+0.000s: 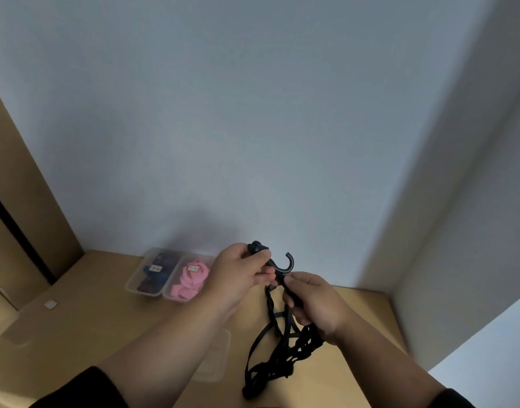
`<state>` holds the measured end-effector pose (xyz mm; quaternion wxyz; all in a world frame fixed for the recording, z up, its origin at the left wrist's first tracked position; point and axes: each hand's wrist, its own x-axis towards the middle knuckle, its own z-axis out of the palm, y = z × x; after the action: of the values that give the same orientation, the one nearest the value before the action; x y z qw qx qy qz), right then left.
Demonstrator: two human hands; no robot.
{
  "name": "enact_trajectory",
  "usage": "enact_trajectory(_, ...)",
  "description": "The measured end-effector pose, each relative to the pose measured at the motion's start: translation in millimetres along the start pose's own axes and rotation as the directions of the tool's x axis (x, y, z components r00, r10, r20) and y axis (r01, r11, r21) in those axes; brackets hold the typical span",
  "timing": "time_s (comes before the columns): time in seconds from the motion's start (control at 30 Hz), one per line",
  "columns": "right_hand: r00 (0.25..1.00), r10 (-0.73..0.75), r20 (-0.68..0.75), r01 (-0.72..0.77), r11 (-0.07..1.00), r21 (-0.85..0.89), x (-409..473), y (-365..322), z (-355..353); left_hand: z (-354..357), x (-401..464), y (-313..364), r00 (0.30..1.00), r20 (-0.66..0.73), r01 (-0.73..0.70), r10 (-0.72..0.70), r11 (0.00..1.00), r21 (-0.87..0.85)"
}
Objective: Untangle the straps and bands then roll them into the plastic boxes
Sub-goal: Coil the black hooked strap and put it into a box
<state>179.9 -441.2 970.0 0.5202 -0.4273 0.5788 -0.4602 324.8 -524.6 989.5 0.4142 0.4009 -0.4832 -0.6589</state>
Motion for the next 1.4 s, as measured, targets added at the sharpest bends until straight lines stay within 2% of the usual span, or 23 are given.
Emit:
enact_trajectory(0.07,1.0,0.006,-0.031,-0.012,0.983,-0.183,-1,-3,4,-2,1,0,1.0,-0.011,-0.011,0.012,0.998,0.068)
enact_trajectory(0.17,0.998,-0.017,-0.056,-0.011,0.884,-0.467,0,-7,8,-8,4,-1,1.0,-0.022,-0.017,0.021,0.984,0.18)
enact_trajectory(0.23,0.996,-0.027,-0.079,-0.02,0.843,-0.538,1,-11,9,-14,4,-3,1.0,-0.014,-0.007,0.012,0.962,0.273)
enact_trajectory(0.37,0.998,-0.03,-0.063,-0.027,0.676,-0.736,4,-18,8,-27,1,-7,0.995,0.09,-0.018,-0.033,0.86,0.51)
enact_trajectory(0.53,0.995,0.002,0.104,0.087,0.531,-0.843,5,-24,3,-33,-5,-6,0.958,0.248,-0.065,-0.144,0.733,0.677)
enact_trajectory(0.63,0.971,0.01,0.239,0.207,0.463,-0.862,5,-27,2,-34,-13,-8,0.894,0.356,-0.045,-0.27,0.738,0.674)
enact_trajectory(0.7,0.962,-0.002,0.273,0.238,0.498,-0.834,6,-27,-1,-37,-18,-9,0.845,0.408,0.014,-0.346,0.776,0.63)
enact_trajectory(0.77,0.964,-0.009,0.264,0.217,0.594,-0.774,9,-27,-5,-43,-19,-7,0.788,0.47,0.044,-0.398,0.797,0.602)
enact_trajectory(0.83,0.96,-0.014,0.279,0.213,0.683,-0.698,12,-26,-9,-47,-20,-5,0.727,0.541,0.038,-0.423,0.812,0.583)
enact_trajectory(0.93,0.936,-0.02,0.35,0.251,0.737,-0.628,14,-25,-13,-52,-19,-2,0.589,0.66,0.015,-0.466,0.823,0.568)
enact_trajectory(1.0,0.937,-0.039,0.346,0.225,0.826,-0.517,13,-25,-16,-56,-17,-3,0.53,0.722,0.062,-0.445,0.869,0.491)
enact_trajectory(1.07,0.95,-0.079,0.302,0.181,0.927,-0.327,13,-21,-21,-60,-15,-6,0.545,0.755,0.139,-0.365,0.927,0.348)
enact_trajectory(1.17,0.967,-0.116,0.227,0.151,0.978,-0.144,15,-9,-22,-59,-14,-9,0.636,0.733,0.257,-0.241,0.962,0.094)
enact_trajectory(1.23,0.976,-0.117,0.181,0.139,0.984,-0.112,14,-2,-19,-54,-14,-10,0.753,0.632,0.282,-0.186,0.958,-0.054)
enact_trajectory(1.3,0.981,-0.124,0.148,0.145,0.98,-0.137,13,2,-16,-47,-13,-11,0.864,0.482,0.245,-0.148,0.959,-0.145)
enact_trajectory(1.4,0.988,-0.094,0.119,0.121,0.963,-0.242,9,1,-12,-39,-11,-16,0.94,0.323,0.157,-0.107,0.979,-0.133)
